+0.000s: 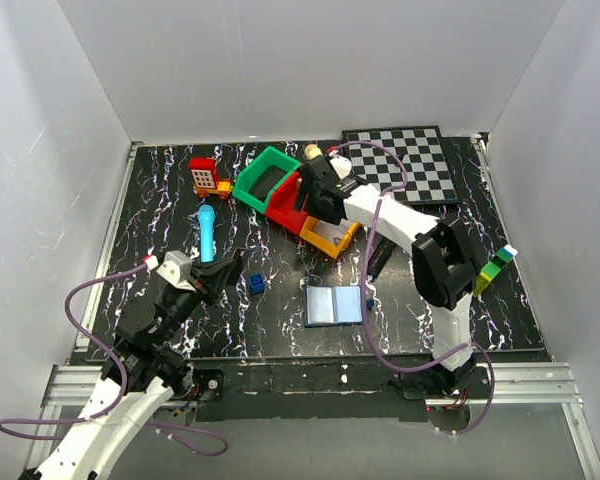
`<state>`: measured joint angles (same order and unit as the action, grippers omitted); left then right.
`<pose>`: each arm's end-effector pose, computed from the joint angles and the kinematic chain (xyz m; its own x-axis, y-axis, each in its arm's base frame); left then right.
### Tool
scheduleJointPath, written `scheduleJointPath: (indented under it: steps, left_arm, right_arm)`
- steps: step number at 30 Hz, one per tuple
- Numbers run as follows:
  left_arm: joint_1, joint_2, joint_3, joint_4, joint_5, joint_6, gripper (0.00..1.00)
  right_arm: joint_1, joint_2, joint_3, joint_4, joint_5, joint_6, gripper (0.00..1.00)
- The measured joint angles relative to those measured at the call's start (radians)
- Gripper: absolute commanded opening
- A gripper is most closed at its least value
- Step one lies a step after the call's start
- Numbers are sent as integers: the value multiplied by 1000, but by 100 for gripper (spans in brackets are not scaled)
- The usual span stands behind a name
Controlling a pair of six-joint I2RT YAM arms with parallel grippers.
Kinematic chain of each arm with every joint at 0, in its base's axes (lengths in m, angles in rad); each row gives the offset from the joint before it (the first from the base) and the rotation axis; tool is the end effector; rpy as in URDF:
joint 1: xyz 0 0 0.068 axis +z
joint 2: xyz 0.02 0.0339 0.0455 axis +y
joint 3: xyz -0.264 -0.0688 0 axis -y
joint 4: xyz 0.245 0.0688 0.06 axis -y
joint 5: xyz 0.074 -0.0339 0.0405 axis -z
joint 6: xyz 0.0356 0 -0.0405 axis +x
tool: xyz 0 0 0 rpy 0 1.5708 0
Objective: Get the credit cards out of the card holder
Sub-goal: Adjust the storage box at the center of the board.
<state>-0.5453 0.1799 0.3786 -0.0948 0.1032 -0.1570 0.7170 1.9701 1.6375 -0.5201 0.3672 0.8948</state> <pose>0.0814 -0.0537 0.2793 -0.0068 -0.1778 -0.9840 0.6100 0.7791 -0.1450 0.3433 0.2824 0.2527 -0.6947 0.3603 -0.6226 0.1705 0.9233 0.3441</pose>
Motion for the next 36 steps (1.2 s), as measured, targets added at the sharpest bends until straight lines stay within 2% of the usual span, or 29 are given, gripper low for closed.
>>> scheduleJointPath:
  steps: [9, 22, 36]
  left_arm:
    - [0, -4, 0, -34, -10, 17, 0]
    - [0, 8, 0, -44, -7, 35, 0]
    - [0, 57, -2, -50, 18, 37, 0]
  right_arm:
    - [-19, 120, 159, -95, 8, -46, 71]
    - [-29, 182, 186, -124, -36, -95, 53]
    - [-31, 151, 131, -93, -68, -142, 34]
